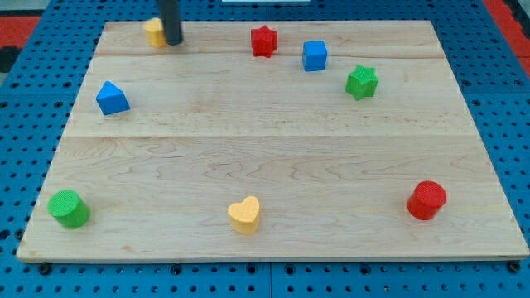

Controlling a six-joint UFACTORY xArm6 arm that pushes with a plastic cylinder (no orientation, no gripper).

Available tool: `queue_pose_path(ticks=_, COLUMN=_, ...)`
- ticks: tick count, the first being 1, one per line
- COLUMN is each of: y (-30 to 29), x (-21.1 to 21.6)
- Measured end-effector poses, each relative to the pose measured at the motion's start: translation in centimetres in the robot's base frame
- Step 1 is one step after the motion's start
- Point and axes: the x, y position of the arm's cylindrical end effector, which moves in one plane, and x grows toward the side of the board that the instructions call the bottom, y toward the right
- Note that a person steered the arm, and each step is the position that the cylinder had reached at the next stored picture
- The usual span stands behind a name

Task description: Push the yellow hexagon towards the red star

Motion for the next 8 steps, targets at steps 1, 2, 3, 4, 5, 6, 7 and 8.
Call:
queue_pose_path(ticks=1, y=-4.0, x=0.1)
queue_pose_path(ticks=2, y=-4.2, x=3.3)
queue_pose_path(ticks=3, y=-11.4, x=5.8)
queue_pose_path(ticks=4, y=-12.1, x=5.6)
queue_pose_path(ticks=5, y=-11.4, x=0.3)
queue_pose_path(ticks=6, y=-8.4, x=-4.3)
queue_pose_path(ticks=7, y=-5.5, x=-4.2)
queue_pose_path(ticks=8, y=0.3, x=-2.9)
